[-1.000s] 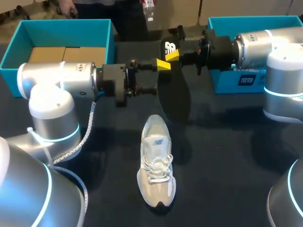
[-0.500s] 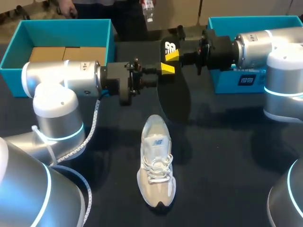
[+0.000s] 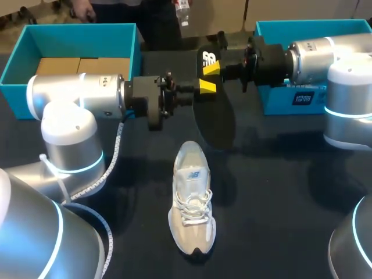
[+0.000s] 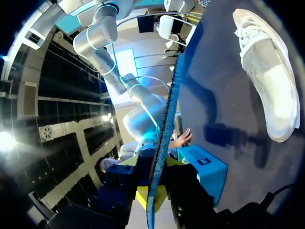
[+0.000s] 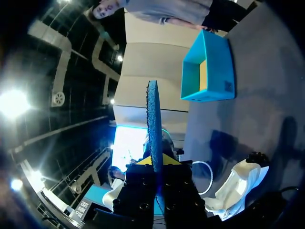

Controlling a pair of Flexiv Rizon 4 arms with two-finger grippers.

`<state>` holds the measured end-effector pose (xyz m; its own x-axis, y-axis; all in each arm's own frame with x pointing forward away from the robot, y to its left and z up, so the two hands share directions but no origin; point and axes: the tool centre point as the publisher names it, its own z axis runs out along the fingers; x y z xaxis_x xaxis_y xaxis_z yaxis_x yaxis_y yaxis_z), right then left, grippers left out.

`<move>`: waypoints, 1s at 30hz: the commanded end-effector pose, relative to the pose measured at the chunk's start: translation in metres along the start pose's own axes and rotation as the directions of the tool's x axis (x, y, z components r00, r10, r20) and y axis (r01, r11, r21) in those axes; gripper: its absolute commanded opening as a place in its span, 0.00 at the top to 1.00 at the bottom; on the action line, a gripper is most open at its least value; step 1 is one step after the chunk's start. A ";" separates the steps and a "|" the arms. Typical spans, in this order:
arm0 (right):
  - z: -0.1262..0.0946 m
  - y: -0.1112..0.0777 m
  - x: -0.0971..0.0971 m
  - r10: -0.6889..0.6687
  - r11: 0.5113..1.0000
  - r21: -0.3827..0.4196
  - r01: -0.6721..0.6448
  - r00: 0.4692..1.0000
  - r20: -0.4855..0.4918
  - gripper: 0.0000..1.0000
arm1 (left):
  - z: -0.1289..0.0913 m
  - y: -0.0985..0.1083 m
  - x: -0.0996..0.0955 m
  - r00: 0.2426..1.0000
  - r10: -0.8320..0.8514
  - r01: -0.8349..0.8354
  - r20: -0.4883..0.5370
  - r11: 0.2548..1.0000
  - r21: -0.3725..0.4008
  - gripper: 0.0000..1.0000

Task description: Take the shoe out of the shoebox, open the shoe tongue, remove and reinsert the insole, then place the shoe into the shoebox

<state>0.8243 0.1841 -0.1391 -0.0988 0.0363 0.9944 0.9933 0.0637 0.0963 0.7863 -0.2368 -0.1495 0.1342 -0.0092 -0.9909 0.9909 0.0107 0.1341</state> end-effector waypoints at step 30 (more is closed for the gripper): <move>0.002 0.000 0.000 0.000 1.000 0.000 0.000 1.000 0.002 1.00 | -0.002 -0.005 -0.003 0.999 0.029 -0.030 -0.025 0.999 -0.037 1.00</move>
<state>0.8242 0.1851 -0.1391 -0.0980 0.0371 0.9945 0.9932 0.0660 0.0954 0.7837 -0.2328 -0.1473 0.1628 0.0115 -0.9866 0.9855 0.0464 0.1632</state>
